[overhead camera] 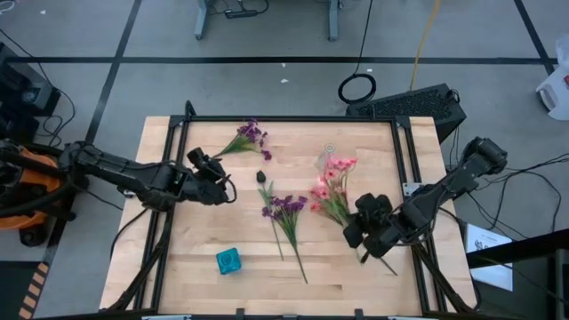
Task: Sort flowers into vase by color
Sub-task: Move the left pink flower to the middle right of the table
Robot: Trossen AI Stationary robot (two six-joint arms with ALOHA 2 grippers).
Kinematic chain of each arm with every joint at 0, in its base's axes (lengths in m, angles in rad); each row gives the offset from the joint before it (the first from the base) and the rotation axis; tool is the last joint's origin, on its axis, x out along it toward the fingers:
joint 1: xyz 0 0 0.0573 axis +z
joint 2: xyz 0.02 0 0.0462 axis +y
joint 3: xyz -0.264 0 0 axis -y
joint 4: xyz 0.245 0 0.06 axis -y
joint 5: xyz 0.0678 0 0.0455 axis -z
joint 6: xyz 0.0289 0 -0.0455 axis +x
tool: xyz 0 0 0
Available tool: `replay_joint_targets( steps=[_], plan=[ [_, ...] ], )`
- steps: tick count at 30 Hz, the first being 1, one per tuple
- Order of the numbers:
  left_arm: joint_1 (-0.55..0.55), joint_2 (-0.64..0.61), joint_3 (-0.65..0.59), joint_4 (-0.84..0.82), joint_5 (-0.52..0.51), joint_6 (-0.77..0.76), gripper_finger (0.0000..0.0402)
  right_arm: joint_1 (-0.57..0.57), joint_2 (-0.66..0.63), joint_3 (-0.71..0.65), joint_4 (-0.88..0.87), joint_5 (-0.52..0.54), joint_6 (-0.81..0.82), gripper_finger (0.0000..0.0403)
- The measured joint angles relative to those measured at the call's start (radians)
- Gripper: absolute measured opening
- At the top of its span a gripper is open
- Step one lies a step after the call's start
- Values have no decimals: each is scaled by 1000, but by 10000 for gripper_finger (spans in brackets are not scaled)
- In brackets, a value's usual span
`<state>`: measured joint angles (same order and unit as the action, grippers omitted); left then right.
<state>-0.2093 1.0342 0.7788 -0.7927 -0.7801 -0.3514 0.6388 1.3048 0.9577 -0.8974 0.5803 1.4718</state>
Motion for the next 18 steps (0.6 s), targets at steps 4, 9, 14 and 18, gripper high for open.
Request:
replay_joint_targets(
  steps=[4,9,14,18],
  plan=[
    [80,35,-1,6,96,55,271,0,71,0,4,-35,2,0],
    [184,81,-1,47,211,174,271,-8,157,0,3,-68,9,0],
    [287,120,-1,107,246,287,271,-19,219,0,3,-70,9,4],
    [373,151,-1,138,299,360,271,-30,247,0,2,-69,10,18]
  ],
)
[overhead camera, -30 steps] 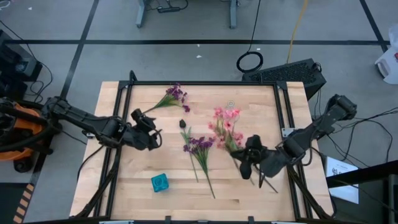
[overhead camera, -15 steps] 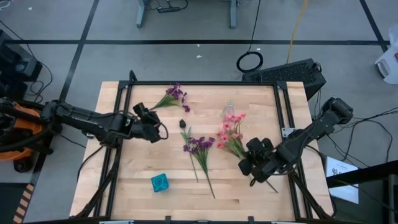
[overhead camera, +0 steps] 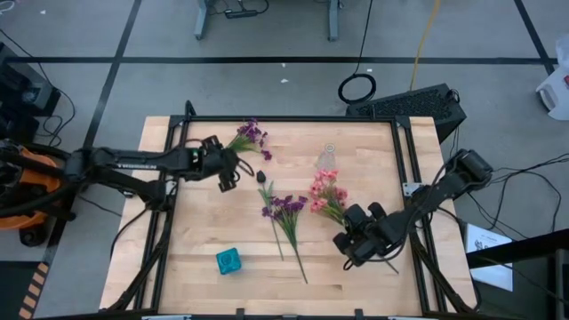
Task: Sort flowers into vase by color
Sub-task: Move the left pink flower to the middle right of the table, then put the top violet flower into the blue vase
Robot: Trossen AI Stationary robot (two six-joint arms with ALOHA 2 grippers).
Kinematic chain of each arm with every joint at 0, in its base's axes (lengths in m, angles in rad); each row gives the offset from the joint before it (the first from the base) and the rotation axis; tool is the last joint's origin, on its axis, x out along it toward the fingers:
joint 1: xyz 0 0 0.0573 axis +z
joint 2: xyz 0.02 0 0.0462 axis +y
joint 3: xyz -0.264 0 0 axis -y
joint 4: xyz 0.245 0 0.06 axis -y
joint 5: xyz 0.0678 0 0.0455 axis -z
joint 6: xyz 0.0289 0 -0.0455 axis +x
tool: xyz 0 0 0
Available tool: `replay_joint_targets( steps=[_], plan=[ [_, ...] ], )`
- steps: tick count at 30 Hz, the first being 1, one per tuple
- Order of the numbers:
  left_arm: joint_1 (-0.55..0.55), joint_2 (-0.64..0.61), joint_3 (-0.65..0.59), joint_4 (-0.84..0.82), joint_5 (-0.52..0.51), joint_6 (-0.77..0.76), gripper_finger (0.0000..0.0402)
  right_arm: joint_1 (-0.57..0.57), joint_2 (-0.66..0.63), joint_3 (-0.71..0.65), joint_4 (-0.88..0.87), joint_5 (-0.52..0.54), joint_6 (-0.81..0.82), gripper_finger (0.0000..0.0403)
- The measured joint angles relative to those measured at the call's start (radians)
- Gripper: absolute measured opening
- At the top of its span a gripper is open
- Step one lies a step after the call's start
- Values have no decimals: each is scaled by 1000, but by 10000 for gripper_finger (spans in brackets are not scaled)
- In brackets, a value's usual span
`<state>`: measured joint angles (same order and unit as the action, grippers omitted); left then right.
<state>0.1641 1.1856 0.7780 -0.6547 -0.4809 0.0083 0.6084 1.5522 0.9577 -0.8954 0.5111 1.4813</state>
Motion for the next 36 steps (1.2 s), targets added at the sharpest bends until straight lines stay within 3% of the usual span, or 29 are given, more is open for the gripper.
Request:
replay_joint_targets(
  steps=[6,15,24,36],
  plan=[
    [128,76,0,3,107,88,271,-14,1,-1,-2,10,25,43],
    [289,208,0,33,148,131,271,-10,1,-1,-2,10,62,100],
    [462,295,0,180,302,304,271,12,-33,-1,-17,-20,61,159],
    [563,434,3,276,385,427,271,36,-102,-1,-4,-7,50,190]
  ],
)
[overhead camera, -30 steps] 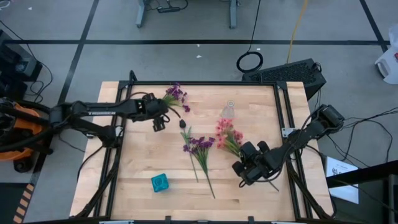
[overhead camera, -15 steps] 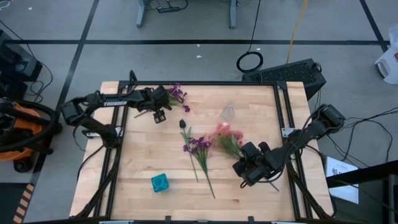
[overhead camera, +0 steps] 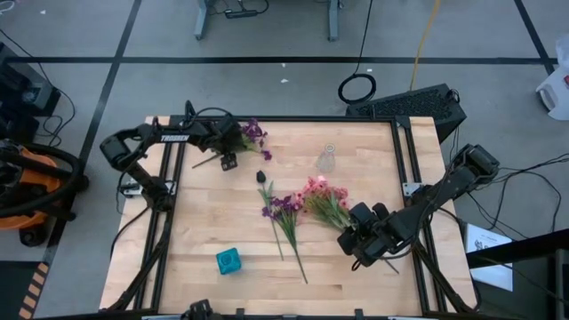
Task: Sort flowers into vase by color
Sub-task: Put the top violet flower into the blue vase
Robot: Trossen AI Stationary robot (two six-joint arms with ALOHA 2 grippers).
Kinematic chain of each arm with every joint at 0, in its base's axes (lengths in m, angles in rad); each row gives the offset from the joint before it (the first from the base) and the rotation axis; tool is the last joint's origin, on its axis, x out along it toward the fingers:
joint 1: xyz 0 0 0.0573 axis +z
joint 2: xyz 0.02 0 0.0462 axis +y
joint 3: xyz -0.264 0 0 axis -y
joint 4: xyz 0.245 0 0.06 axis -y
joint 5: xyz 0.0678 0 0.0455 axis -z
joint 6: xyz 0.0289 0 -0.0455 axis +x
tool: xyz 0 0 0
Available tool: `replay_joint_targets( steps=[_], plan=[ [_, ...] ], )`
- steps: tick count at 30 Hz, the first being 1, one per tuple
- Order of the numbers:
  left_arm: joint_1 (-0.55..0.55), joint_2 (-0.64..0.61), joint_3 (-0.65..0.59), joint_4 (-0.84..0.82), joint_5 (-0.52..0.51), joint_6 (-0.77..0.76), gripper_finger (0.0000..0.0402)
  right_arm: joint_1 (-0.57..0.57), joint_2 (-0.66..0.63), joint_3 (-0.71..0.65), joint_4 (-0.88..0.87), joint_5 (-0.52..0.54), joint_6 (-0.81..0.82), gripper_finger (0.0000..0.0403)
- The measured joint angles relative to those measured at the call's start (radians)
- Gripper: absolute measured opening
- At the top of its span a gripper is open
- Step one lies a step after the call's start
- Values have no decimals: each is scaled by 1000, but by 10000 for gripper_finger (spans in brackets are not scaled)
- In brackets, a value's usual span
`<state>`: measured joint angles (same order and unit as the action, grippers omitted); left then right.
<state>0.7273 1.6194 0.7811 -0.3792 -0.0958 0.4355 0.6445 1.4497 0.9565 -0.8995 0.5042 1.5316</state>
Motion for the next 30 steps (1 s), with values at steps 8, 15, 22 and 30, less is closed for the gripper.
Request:
replay_joint_targets(
  steps=[8,15,22,30],
  plan=[
    [10,31,2,25,21,14,271,0,-3,0,41,51,-54,190],
    [11,34,1,30,40,16,234,0,-3,0,79,95,-85,190],
    [9,35,-1,28,60,-11,128,0,-3,0,98,98,-90,190],
    [10,37,-2,36,66,-85,18,0,-3,0,143,125,-116,190]
  ],
)
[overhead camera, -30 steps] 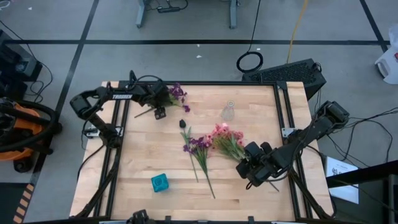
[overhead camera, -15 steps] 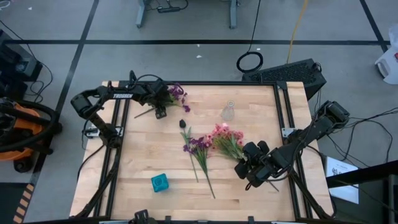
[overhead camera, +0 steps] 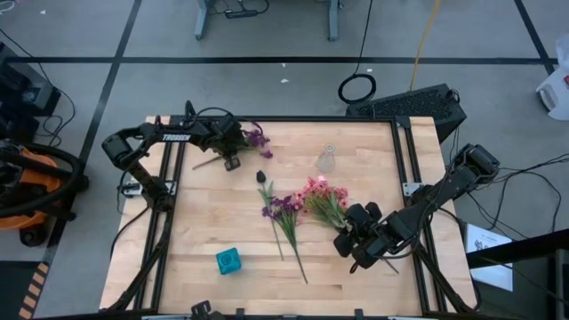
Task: Sort flowers into vase by color
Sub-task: Put the top violet flower into the blue vase
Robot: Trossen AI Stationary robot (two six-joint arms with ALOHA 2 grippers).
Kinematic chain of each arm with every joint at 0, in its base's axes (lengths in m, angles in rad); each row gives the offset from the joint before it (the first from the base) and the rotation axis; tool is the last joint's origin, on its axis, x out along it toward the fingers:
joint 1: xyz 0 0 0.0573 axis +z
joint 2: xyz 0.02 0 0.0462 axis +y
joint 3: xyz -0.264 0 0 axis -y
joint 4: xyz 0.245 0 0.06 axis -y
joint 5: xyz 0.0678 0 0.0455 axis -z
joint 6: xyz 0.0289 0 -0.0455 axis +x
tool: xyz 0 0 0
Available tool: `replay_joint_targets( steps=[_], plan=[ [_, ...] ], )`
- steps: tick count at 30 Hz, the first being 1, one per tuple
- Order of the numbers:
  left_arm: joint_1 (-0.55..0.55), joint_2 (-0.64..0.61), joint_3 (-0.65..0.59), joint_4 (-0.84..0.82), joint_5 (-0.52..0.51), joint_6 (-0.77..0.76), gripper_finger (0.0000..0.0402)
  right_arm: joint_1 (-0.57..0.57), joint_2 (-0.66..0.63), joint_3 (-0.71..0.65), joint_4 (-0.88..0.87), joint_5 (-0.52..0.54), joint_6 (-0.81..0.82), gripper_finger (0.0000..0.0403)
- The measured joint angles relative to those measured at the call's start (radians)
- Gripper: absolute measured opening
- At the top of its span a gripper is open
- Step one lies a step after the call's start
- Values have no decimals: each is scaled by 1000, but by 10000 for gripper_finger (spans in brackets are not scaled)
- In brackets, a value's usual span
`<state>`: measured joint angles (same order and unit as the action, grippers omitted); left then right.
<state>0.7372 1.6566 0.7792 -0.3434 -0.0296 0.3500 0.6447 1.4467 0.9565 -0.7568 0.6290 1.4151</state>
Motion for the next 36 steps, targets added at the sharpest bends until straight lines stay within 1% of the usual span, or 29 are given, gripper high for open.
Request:
replay_joint_targets(
  steps=[2,6,9,14,18,22,27,32,36],
  plan=[
    [-1,-3,0,1,-1,-28,11,1,0,0,16,21,-11,190],
    [-1,-26,0,-10,1,-83,16,1,0,0,60,57,-44,190],
    [-3,-72,-6,-70,1,-123,22,5,0,0,87,92,-59,190],
    [-25,-215,-3,-160,22,-170,22,21,0,0,149,109,-115,190],
    [-69,-352,-4,-187,113,-217,23,37,1,0,241,125,-188,190],
    [-138,-495,-4,-173,207,-267,23,52,1,0,383,199,-314,190],
    [-247,-671,-3,-120,261,-344,23,58,18,0,596,281,-517,189],
    [-380,-805,-3,-34,269,-416,24,48,74,0,827,325,-713,189],
    [-488,-871,-1,65,270,-468,24,22,131,0,1049,327,-869,189]
  ],
)
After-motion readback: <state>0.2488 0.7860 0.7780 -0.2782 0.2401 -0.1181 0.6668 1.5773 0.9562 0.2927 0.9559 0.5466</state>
